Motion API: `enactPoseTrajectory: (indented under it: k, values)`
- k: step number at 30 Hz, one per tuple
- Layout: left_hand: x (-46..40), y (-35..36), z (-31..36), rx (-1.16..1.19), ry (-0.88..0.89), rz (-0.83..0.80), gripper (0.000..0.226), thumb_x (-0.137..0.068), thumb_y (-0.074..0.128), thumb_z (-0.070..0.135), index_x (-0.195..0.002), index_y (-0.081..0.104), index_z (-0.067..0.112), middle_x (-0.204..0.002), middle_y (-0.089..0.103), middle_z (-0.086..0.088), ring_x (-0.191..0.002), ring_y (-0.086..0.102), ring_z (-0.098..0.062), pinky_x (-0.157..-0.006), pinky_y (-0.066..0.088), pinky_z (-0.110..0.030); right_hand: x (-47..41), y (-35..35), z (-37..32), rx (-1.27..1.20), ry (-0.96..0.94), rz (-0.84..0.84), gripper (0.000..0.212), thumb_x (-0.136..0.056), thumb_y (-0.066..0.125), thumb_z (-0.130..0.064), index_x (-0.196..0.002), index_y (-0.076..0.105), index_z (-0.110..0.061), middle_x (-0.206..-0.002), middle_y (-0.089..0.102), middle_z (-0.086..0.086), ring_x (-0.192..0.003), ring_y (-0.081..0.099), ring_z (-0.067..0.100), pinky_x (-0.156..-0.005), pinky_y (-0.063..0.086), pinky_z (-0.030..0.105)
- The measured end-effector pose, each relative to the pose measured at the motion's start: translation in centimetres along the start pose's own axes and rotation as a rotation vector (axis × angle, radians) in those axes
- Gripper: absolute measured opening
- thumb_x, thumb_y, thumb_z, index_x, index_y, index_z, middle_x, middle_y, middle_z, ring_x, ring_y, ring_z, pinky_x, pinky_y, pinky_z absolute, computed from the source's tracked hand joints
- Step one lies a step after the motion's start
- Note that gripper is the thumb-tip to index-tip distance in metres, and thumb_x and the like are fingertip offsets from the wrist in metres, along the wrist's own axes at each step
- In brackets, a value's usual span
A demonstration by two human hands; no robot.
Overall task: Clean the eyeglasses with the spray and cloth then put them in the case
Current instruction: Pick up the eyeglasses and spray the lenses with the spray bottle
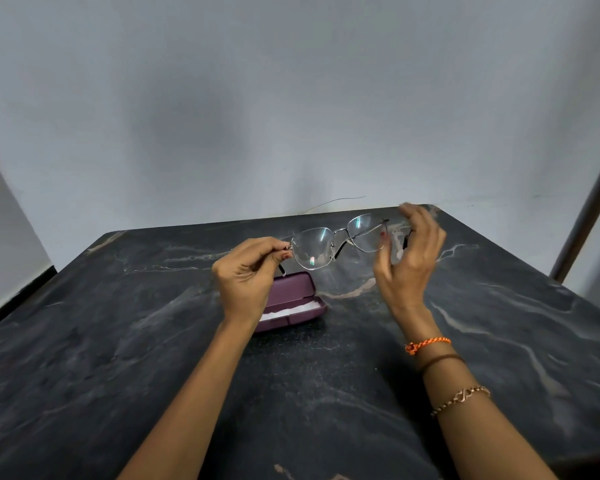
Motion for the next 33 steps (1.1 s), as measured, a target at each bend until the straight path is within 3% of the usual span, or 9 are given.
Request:
enactPoseTrajectory:
  k: [4, 9, 12, 16, 19, 22, 25, 30, 33]
  values:
    - [-1.7, 1.1, 0.1, 0.024, -0.019, 0.03, 0.025, -0.071, 0.067, -0.007, -0.094, 0.062, 0.0, -0.083, 0.064, -0.003, -0.071, 0.064, 0.003, -0.067, 0.055, -0.017, -0.3, -1.1, 2.0, 0.145, 0.04, 0.006, 0.032, -0.075, 0.062, 0.002, -0.107, 0.058, 0.002, -0.111, 0.057, 0.025, -0.104, 0.042, 0.024, -0.086, 0.038, 0.035]
    - [-3.2, 3.1, -0.8, 0.031, 0.006, 0.057, 0.026, -0.069, 0.067, -0.012, -0.091, 0.063, 0.0, -0.082, 0.063, -0.004, -0.07, 0.064, 0.006, -0.066, 0.052, -0.011, 0.6, -1.1, 4.5, 0.236, 0.117, -0.175, 0.049, -0.075, 0.069, -0.017, -0.119, 0.053, -0.003, -0.121, 0.053, 0.023, -0.104, 0.052, 0.037, -0.087, 0.04, 0.041]
    - [-3.1, 4.4, -1.7, 0.044, -0.014, 0.07, 0.026, -0.069, 0.068, -0.009, -0.092, 0.063, 0.001, -0.083, 0.064, -0.003, -0.07, 0.064, 0.005, -0.067, 0.054, -0.014, 0.9, -0.1, 5.0, 0.219, 0.118, -0.287, 0.058, -0.076, 0.069, -0.019, -0.127, 0.046, -0.001, -0.122, 0.053, 0.025, -0.104, 0.054, 0.038, -0.085, 0.045, 0.043]
    - [-1.8, 6.2, -2.9, 0.061, -0.076, 0.089, 0.029, -0.068, 0.068, -0.013, -0.093, 0.062, -0.002, -0.084, 0.064, -0.003, -0.071, 0.064, 0.005, -0.067, 0.053, -0.014, 1.6, 0.3, 5.5, 0.16, 0.211, -0.26, 0.065, -0.078, 0.066, -0.012, -0.136, 0.036, -0.007, -0.121, 0.054, 0.02, -0.102, 0.057, 0.032, -0.076, 0.049, 0.039]
    - [-0.9, 7.0, -3.6, 0.088, -0.134, 0.09, 0.03, -0.068, 0.067, -0.015, -0.095, 0.062, -0.002, -0.084, 0.064, -0.003, -0.07, 0.064, 0.004, -0.067, 0.053, -0.014, 2.1, 0.1, 5.5, 0.116, 0.262, -0.209, 0.065, -0.077, 0.067, -0.016, -0.135, 0.036, -0.018, -0.107, 0.061, 0.014, -0.08, 0.057, 0.021, -0.059, 0.043, 0.027]
    - [-0.5, 7.2, -4.3, 0.092, -0.159, 0.085, 0.03, -0.069, 0.068, -0.013, -0.095, 0.063, 0.0, -0.084, 0.065, -0.002, -0.07, 0.065, 0.002, -0.067, 0.054, -0.016, 2.3, 0.1, 5.5, 0.113, 0.248, -0.197, 0.066, -0.073, 0.069, -0.013, -0.131, 0.037, -0.022, -0.101, 0.064, 0.012, -0.071, 0.048, 0.011, -0.056, 0.039, 0.023]
    - [-0.3, 7.1, -4.8, 0.092, -0.185, 0.101, 0.03, -0.069, 0.068, -0.013, -0.095, 0.063, 0.001, -0.082, 0.065, 0.002, -0.07, 0.064, 0.001, -0.067, 0.055, -0.017, 2.1, 0.1, 5.5, 0.101, 0.238, -0.209, 0.065, -0.072, 0.066, -0.003, -0.125, 0.036, -0.025, -0.097, 0.065, 0.012, -0.068, 0.05, 0.013, -0.052, 0.04, 0.023]
    - [-0.2, 6.6, -5.5, 0.082, -0.213, 0.147, 0.033, -0.069, 0.066, -0.017, -0.097, 0.061, -0.001, -0.083, 0.064, 0.003, -0.069, 0.064, 0.003, -0.067, 0.054, -0.014, 1.4, 0.3, 4.3, 0.044, 0.137, -0.153, 0.056, -0.067, 0.067, 0.007, -0.119, 0.052, -0.007, -0.094, 0.067, 0.015, -0.073, 0.061, 0.019, -0.059, 0.042, 0.016]
    - [-0.3, 6.4, -5.6, 0.069, -0.204, 0.157, 0.033, -0.069, 0.067, -0.017, -0.097, 0.061, 0.0, -0.085, 0.063, 0.001, -0.069, 0.064, 0.004, -0.067, 0.053, -0.013, 0.7, 0.5, 3.4, -0.045, 0.123, -0.17, 0.06, -0.067, 0.066, 0.006, -0.119, 0.044, -0.015, -0.094, 0.067, 0.015, -0.075, 0.061, 0.017, -0.063, 0.041, 0.011]
Point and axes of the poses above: each hand's wrist, its own x-axis away from the middle knuckle, its own y-axis out of the palm, z = x × y, the point moved 2 cm from there along -x, towards the middle knuckle
